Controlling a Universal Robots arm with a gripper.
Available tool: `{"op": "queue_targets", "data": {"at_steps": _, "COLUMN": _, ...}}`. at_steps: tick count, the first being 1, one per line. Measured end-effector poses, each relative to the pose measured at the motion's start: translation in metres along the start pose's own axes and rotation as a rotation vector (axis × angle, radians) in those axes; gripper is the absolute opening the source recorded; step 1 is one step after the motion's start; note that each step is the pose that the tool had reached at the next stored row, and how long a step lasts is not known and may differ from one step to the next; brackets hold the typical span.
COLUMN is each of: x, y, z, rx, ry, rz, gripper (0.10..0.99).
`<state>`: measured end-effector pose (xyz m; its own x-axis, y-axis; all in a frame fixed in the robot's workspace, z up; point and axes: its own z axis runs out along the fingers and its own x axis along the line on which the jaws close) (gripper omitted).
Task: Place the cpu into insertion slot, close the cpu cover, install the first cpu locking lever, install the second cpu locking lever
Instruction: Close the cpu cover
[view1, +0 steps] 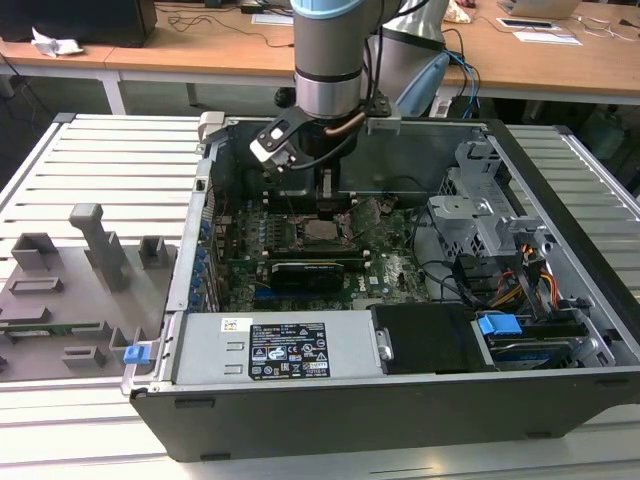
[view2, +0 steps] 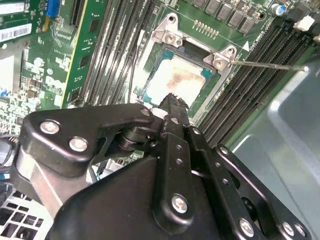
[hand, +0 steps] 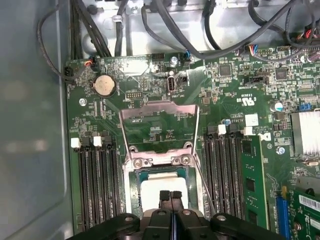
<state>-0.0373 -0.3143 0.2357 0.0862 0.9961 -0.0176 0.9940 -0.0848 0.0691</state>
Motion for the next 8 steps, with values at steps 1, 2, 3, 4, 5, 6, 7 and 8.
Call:
{"op": "queue_targets", "data": {"at_steps": 1, "x": -0.0001, "y": 0.0008, "z": -0.0082, "rx": 0.0, "ry": 0.0, "rz": 0.0, "gripper": 0.106}}
{"op": "queue_targets", "data": {"at_steps": 2, "x": -0.0003, "y": 0.0018, "z": -0.0214, "rx": 0.0, "ry": 0.0003, "rz": -0.001, "gripper": 0.106}}
{"op": "queue_targets", "data": {"at_steps": 3, "x": -0.0003, "y": 0.0018, "z": -0.0223, "rx": -0.001, "ry": 0.004, "rz": -0.055, "gripper": 0.106}}
{"op": "queue_targets", "data": {"at_steps": 4, "x": -0.0003, "y": 0.0018, "z": -0.0222, "rx": -0.002, "ry": 0.0065, "rz": -0.09, "gripper": 0.106}}
{"op": "queue_targets", "data": {"at_steps": 5, "x": -0.0002, "y": 0.0025, "z": -0.0219, "rx": -0.001, "ry": 0.0094, "rz": -0.134, "gripper": 0.106}}
{"op": "queue_targets", "data": {"at_steps": 6, "x": -0.0002, "y": 0.0032, "z": -0.0218, "rx": -0.001, "ry": 0.0099, "rz": -0.142, "gripper": 0.106}}
{"op": "queue_targets", "data": {"at_steps": 7, "x": 0.0, "y": 0.0051, "z": -0.0217, "rx": 0.001, "ry": 0.0103, "rz": -0.147, "gripper": 0.106}}
{"op": "queue_targets", "data": {"at_steps": 8, "x": 0.0004, "y": 0.0093, "z": -0.0214, "rx": 0.003, "ry": 0.0105, "rz": -0.151, "gripper": 0.106}}
